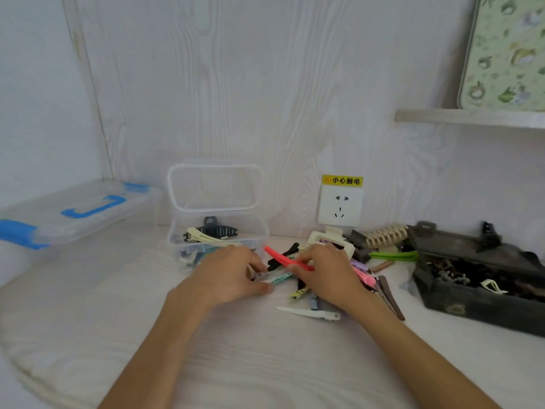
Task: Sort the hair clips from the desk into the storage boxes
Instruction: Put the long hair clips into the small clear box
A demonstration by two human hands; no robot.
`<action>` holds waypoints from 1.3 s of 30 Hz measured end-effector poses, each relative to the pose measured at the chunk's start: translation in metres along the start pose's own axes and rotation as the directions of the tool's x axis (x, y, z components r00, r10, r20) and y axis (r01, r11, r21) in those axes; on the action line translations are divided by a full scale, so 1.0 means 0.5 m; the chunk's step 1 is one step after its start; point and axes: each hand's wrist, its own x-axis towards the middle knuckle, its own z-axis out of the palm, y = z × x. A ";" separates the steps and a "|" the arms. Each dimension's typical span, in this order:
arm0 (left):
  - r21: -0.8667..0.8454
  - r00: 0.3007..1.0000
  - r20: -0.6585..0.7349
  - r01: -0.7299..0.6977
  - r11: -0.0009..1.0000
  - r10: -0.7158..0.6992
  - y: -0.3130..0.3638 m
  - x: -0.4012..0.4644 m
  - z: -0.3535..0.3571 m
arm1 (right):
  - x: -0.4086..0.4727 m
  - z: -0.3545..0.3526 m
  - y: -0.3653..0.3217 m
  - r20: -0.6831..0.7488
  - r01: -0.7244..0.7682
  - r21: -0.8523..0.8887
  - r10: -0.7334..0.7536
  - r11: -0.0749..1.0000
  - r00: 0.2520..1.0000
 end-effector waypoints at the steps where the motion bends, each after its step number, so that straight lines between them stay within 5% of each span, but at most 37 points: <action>1: -0.011 1.000 0.001 -0.008 1.000 0.008 -0.002 0.002 0.003 | 0.000 -0.003 0.002 0.004 0.002 0.037 -0.002 0.999 1.000; 5: 0.008 0.995 -0.082 -0.061 0.998 0.062 -0.009 0.010 0.009 | -0.004 -0.002 0.021 -0.010 0.055 0.093 -0.054 0.994 0.998; 9: 0.304 0.948 -0.201 -0.178 0.936 0.245 -0.006 0.014 0.025 | -0.002 0.003 0.027 -0.045 0.080 0.082 -0.077 0.993 0.996; 13: 0.396 0.809 -0.433 -0.227 0.890 0.399 0.003 0.011 0.020 | 0.009 -0.005 0.023 -0.087 -0.034 0.301 0.063 0.953 0.994; 17: 0.176 0.702 -0.635 -0.274 0.945 0.322 -0.012 0.006 0.011 | 0.007 -0.029 -0.004 -0.164 -0.018 0.651 0.164 0.759 0.973; 20: -0.055 0.650 -0.755 -0.195 0.979 0.087 -0.053 0.004 -0.005 | 0.011 -0.027 -0.027 -0.200 0.039 0.739 0.164 0.673 0.966; 22: -0.126 0.614 -0.786 -0.048 0.991 -0.071 -0.089 0.004 -0.020 | 0.027 -0.023 -0.040 -0.273 0.089 0.686 0.142 0.722 0.951; 26: -0.128 0.677 -0.689 0.240 0.962 -0.261 -0.129 0.007 -0.013 | 0.067 0.003 -0.072 -0.324 0.190 0.331 -0.078 0.924 0.943; 29: -0.196 0.668 -0.664 0.278 0.940 -0.336 -0.132 0.007 -0.007 | 0.088 0.029 -0.097 -0.187 0.243 0.046 -0.230 0.969 0.955; 33: -0.222 0.543 -0.805 0.101 0.970 -0.241 -0.089 -0.004 -0.026 | 0.075 0.003 -0.082 -0.314 0.264 0.180 -0.199 0.948 0.928; 34: -0.217 0.552 -0.814 0.002 0.976 -0.182 -0.069 -0.008 -0.030 | 0.064 -0.007 -0.064 -0.356 0.250 0.194 -0.169 0.949 0.919; 36: -0.199 0.726 -0.688 -0.148 0.969 -0.030 -0.035 -0.014 -0.026 | 0.042 -0.015 -0.024 -0.307 0.191 0.182 -0.129 0.965 0.943; 37: -0.174 0.829 -0.557 -0.166 0.971 0.042 -0.023 -0.017 -0.021 | 0.033 -0.012 -0.011 -0.207 0.153 0.181 -0.115 0.971 0.972; 39: -0.067 0.926 -0.344 -0.187 0.980 0.153 -0.003 -0.017 -0.008 | 0.015 -0.001 0.014 0.063 0.116 0.103 -0.123 0.988 0.990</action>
